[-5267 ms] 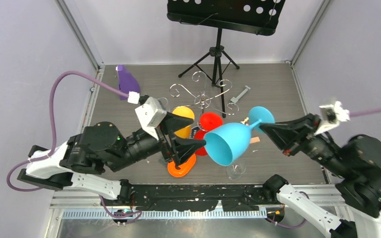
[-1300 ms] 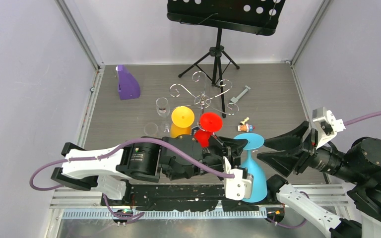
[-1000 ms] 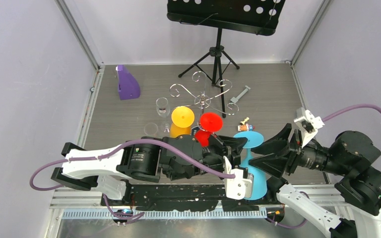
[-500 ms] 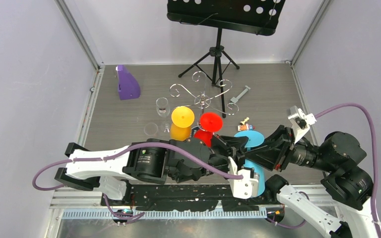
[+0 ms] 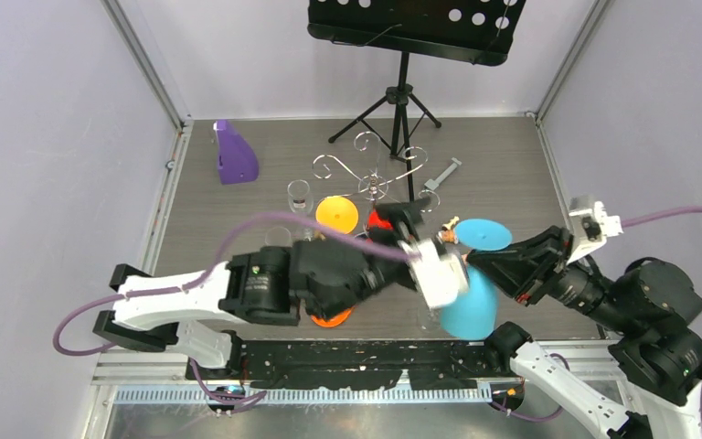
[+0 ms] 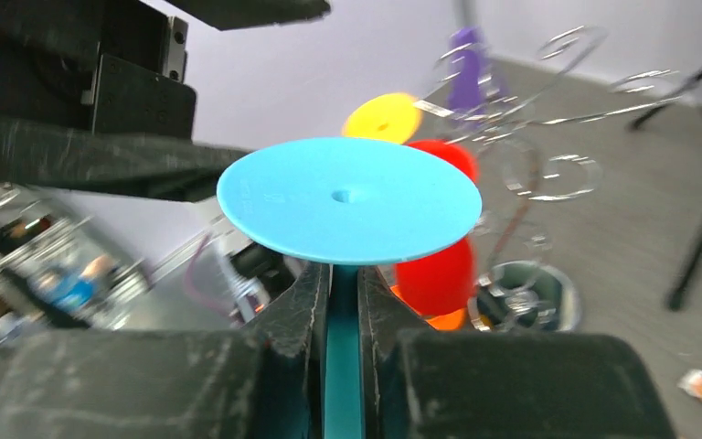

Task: Place the wine glass upside down on the wine glass rack
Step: Turn the wine glass upside down at the wine rack.

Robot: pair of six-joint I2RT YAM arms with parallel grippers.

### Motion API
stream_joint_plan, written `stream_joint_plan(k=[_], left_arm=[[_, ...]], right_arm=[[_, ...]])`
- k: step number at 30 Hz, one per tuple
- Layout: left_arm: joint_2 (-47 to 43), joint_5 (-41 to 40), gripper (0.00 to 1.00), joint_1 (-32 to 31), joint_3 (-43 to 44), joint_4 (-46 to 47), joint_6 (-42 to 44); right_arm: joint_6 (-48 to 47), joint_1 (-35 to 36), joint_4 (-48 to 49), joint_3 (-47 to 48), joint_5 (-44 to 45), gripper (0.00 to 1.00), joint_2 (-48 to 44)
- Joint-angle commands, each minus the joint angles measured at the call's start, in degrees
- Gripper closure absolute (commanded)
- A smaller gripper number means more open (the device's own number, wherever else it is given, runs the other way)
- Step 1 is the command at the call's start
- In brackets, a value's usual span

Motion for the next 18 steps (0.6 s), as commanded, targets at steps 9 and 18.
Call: stream_joint_plan(k=[9,18], left_arm=[[-12.9,-1.4,0.25,21.0,-9.2,-5.3,-47.0],[-8.3,10.9,0.16,28.6,-9.2,-4.9,-54.2]], right_arm=[[-16.2,0.1,11.8,-11.3,40.0,0.95,-2.6],[-21.8,0.0,23.3,-18.1,41.0,0.95,0.1]])
